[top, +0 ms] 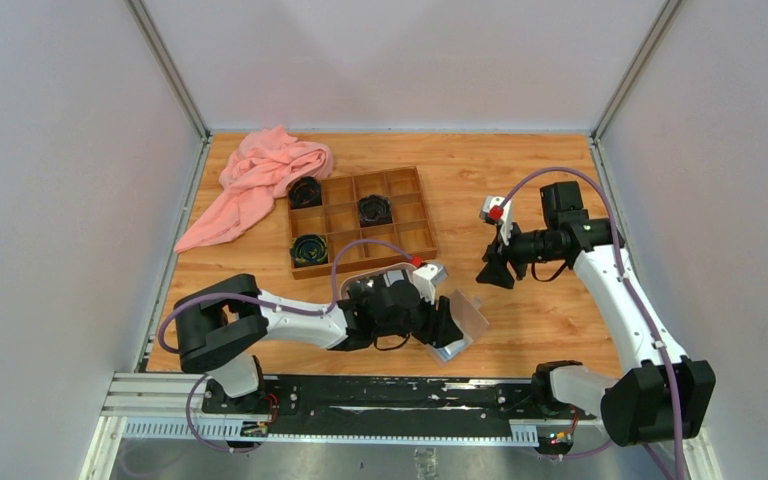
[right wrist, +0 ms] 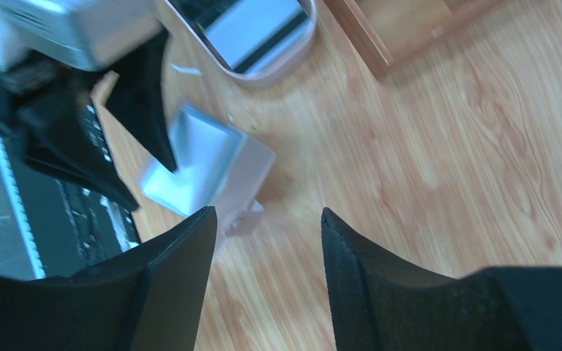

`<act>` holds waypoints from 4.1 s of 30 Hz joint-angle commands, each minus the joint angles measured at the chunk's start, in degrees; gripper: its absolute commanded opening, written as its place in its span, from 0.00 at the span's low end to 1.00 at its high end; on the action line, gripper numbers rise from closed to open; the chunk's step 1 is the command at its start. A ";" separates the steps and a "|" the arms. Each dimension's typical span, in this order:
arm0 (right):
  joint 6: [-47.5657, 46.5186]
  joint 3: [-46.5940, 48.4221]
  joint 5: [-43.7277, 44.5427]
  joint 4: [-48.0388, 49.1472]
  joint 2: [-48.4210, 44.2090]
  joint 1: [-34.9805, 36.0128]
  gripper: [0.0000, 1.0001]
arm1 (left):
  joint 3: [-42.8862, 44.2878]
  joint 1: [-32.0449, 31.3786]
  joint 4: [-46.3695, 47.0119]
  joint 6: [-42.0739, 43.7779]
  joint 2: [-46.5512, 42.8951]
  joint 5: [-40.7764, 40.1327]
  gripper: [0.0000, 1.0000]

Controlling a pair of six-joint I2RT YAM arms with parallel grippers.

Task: Put the credit cards into the card holder
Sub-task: Open the card holder at the center of the board.

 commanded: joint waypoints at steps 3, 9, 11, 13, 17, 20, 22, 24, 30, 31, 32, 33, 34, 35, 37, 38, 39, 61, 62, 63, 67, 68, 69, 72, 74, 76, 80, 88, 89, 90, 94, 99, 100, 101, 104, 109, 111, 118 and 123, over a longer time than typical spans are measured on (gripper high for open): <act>0.60 -3.78 -12.23 -1.13 2.85 1.20 0.47 | -0.70 0.81 0.86 0.93 -2.70 -0.96 0.50; 1.91 -2.68 -5.74 -0.12 10.97 8.13 0.21 | -5.51 0.81 0.91 0.60 -9.53 -3.51 0.50; 2.81 -2.60 -3.03 1.03 12.45 11.77 0.16 | -7.95 0.81 0.89 0.50 -13.15 -5.08 0.50; 4.89 -2.95 1.87 3.20 13.76 14.92 0.12 | -10.73 0.81 0.81 0.26 -17.08 -6.75 0.50; 8.48 -3.18 14.10 6.19 17.10 16.48 0.07 | -16.83 0.81 0.81 -0.78 -25.97 -10.22 0.52; 9.37 -3.45 20.31 7.10 19.03 16.42 0.07 | -21.02 0.77 0.97 -2.58 -31.04 -11.35 0.63; 9.61 -3.84 22.77 7.57 20.46 16.47 0.07 | -22.11 0.81 1.00 -3.32 -33.39 -10.88 0.81; 9.71 -4.06 23.89 7.61 21.91 16.48 0.07 | -22.31 0.77 1.00 -4.26 -34.30 -9.93 0.97; 8.68 -4.02 22.91 6.46 25.39 16.47 0.07 | -18.79 0.81 1.95 -10.76 -28.52 -5.29 0.97; 8.59 -4.01 22.71 6.24 25.72 16.42 0.07 | -18.32 0.72 2.50 -11.77 -27.03 -5.33 0.94; 8.50 -4.11 22.52 6.12 25.90 16.40 0.07 | -17.96 0.65 2.85 -12.71 -25.67 -5.71 0.90; 8.49 -4.20 22.49 6.09 26.16 16.42 0.07 | -17.62 0.59 3.30 -13.63 -23.80 -6.07 0.84; 8.49 -4.30 22.72 6.11 26.52 16.39 0.07 | -17.37 0.46 3.89 -14.52 -22.34 -6.28 0.79; 8.49 -4.28 23.15 6.11 27.40 16.40 0.07 | -17.02 0.35 4.48 -15.42 -21.01 -6.41 0.74; 8.51 -4.07 24.01 5.96 29.00 16.40 0.07 | -16.43 -0.11 5.43 -16.72 -18.49 -6.88 0.68; 8.65 -3.84 24.38 5.75 29.95 16.33 0.07 | -16.15 -0.40 5.55 -17.26 -17.49 -7.30 0.67; 8.74 -3.67 24.68 5.50 30.70 16.39 0.07 | -15.88 -0.64 5.56 -17.68 -16.58 -7.90 0.67; 8.75 -3.29 25.22 4.79 33.05 16.39 0.07 | -11.48 -1.12 9.78 -26.61 -1.35 -12.06 0.61; 8.75 -3.34 25.22 4.79 33.12 16.40 0.07 | -11.49 -1.12 9.78 -27.07 -1.13 -12.21 0.60; 8.75 -3.29 25.17 4.78 33.12 16.40 0.07 | -11.41 -1.12 9.78 -27.49 -0.82 -12.36 0.60; 8.75 -3.25 25.22 4.77 33.14 16.39 0.07 | -10.95 -1.17 9.83 -28.76 0.71 -12.35 0.60; 8.75 -3.27 25.22 4.80 33.14 16.40 0.07 | -10.71 -1.15 9.79 -28.78 1.10 -12.33 0.60; 8.75 -3.26 25.22 4.80 33.14 16.35 0.07 | -10.51 -1.13 9.79 -28.78 1.40 -12.37 0.60; 8.75 -3.26 25.22 4.79 33.13 16.39 0.07 | -10.14 -1.15 9.78 -28.65 1.45 -12.90 0.60; 8.75 -3.31 25.21 4.71 33.11 16.40 0.07 | -9.94 -1.12 9.78 -28.52 1.44 -13.38 0.60; 8.75 -3.29 25.13 4.71 33.14 16.38 0.07 | -9.76 -1.13 9.79 -28.35 1.61 -14.06 0.60; 8.75 -3.20 24.84 4.62 32.98 16.41 0.07 | -8.73 -1.05 10.00 -28.23 2.99 -14.88 0.60; 8.67 -2.95 22.80 3.96 31.97 16.32 0.07 | -6.54 -0.05 10.12 -27.06 4.82 -14.44 0.60; 8.67 -2.82 22.33 3.78 31.74 16.23 0.08 | -6.30 0.15 10.13 -26.84 4.94 -14.44 0.60; 8.65 -2.62 21.79 3.60 31.41 16.09 0.08 | -5.98 0.31 10.14 -26.62 5.12 -14.39 0.60; 9.09 -2.07 19.37 3.13 28.70 14.55 0.15 | -5.35 1.08 12.69 -24.98 6.46 -13.58 0.60; 9.27 -1.86 17.02 3.20 23.98 11.87 0.27 | -5.38 2.83 20.90 -23.03 10.04 -11.18 0.60; 9.28 -1.85 16.64 3.21 23.17 11.50 0.29 | -5.47 3.09 22.86 -23.03 10.99 -10.66 0.60; 9.35 -1.85 16.39 3.36 22.38 11.09 0.31 | -5.57 3.44 25.61 -23.08 11.92 -9.98 0.60; 9.46 -1.93 16.31 3.62 20.39 9.59 0.37 | -5.36 4.08 28.52 -23.69 14.12 -9.05 0.60; 9.55 -2.23 14.69 3.83 17.38 5.18 0.41 | -4.44 4.79 28.57 -24.03 15.90 -8.41 0.60; 9.47 -2.42 13.93 3.78 16.41 3.40 0.41 | -3.93 4.93 28.59 -24.05 16.30 -7.98 0.60; 7.45 -3.11 16.59 2.02 19.60 1.25 0.31 | -2.03 5.02 28.09 -23.94 17.22 -6.16 0.59; 6.28 -2.90 17.09 0.62 23.15 0.59 0.24 | -1.03 5.03 27.54 -24.59 18.50 -4.78 0.59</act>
